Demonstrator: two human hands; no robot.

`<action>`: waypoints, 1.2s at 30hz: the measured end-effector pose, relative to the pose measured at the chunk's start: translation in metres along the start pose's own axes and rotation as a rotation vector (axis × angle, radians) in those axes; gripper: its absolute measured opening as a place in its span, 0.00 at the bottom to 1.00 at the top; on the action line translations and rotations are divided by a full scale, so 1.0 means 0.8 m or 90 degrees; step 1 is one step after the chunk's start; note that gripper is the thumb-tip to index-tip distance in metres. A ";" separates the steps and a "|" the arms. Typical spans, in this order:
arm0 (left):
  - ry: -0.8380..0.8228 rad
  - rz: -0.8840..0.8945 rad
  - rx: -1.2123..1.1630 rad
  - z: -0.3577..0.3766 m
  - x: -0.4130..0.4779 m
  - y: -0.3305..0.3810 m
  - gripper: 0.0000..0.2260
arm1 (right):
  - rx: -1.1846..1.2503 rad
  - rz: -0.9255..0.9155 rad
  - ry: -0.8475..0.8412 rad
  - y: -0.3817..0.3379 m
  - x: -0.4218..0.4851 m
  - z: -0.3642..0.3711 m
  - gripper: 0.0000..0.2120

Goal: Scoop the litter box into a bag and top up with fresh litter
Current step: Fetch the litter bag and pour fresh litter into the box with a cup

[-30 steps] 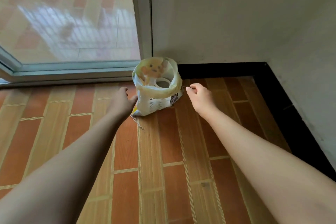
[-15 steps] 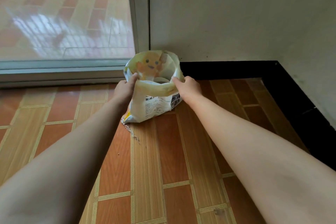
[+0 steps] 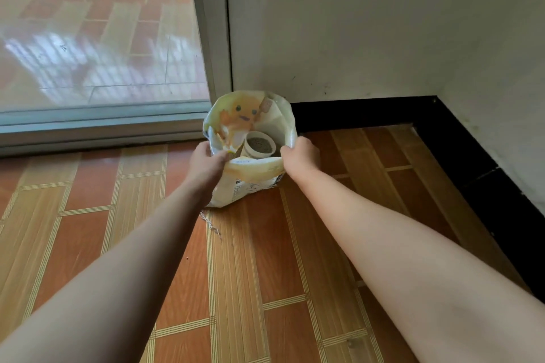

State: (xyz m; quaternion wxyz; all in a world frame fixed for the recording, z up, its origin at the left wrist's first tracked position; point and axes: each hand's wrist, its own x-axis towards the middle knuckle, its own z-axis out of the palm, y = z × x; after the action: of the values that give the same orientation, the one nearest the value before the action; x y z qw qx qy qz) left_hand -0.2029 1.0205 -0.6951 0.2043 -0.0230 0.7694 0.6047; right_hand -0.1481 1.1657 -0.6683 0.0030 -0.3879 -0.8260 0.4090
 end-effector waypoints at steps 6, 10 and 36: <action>-0.021 0.028 0.024 0.026 -0.051 0.020 0.09 | 0.008 -0.017 0.042 0.036 -0.034 -0.031 0.13; -0.077 0.012 0.063 0.065 -0.093 0.022 0.10 | 0.019 -0.006 0.051 0.078 -0.065 -0.079 0.12; -0.692 0.050 0.263 0.462 -0.456 -0.038 0.11 | 0.122 0.385 0.401 0.498 -0.381 -0.383 0.14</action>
State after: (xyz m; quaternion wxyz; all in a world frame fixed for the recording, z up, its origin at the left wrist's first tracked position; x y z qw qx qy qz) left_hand 0.2457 1.2827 -0.6662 0.5476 0.3592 0.6566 0.3742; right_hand 0.4183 1.3209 -0.6394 0.1708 -0.7156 -0.5927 0.3278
